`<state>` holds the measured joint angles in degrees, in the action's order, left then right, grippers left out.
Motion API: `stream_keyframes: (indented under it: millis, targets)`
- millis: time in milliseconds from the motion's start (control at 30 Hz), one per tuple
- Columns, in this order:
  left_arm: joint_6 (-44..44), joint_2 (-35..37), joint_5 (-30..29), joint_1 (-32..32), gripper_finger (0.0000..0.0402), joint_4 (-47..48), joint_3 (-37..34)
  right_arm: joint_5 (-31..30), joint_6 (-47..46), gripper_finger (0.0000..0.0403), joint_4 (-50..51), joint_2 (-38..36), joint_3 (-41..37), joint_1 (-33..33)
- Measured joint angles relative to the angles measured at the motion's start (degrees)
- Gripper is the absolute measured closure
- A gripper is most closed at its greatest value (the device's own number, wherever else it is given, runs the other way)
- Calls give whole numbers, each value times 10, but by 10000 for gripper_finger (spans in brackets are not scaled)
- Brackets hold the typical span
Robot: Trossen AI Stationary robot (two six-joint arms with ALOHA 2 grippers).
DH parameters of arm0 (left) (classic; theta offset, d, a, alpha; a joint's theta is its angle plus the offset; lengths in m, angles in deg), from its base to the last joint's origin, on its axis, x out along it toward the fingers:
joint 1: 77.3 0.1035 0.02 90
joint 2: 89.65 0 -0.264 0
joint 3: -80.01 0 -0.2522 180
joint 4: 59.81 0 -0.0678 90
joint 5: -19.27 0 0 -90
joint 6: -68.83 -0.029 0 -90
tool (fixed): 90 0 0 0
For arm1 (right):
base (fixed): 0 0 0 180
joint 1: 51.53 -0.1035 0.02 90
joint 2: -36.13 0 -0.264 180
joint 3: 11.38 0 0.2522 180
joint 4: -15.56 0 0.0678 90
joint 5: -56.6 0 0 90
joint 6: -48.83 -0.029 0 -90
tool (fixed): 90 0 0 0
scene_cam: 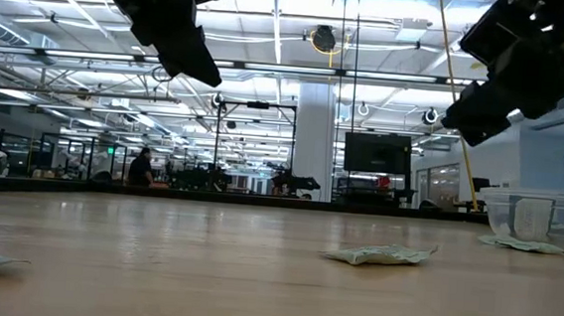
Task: Pick and place Stevia / Truvia into bins
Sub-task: Put the white stevia packet into the circle transparent container
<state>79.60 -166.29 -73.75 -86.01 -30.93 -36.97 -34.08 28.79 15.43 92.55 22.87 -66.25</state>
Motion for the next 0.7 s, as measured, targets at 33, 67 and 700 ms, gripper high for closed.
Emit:
stream_keyframes:
  millis: [33,67,700]
  targets:
    - [0,0,0,0,316,0,0,12,4,298,9,11,8,1]
    - [-1,0,0,0,316,-1,0,23,8,298,23,19,18,1]
    - [-21,0,-1,12,316,-34,0,70,45,298,321,199,168,62]
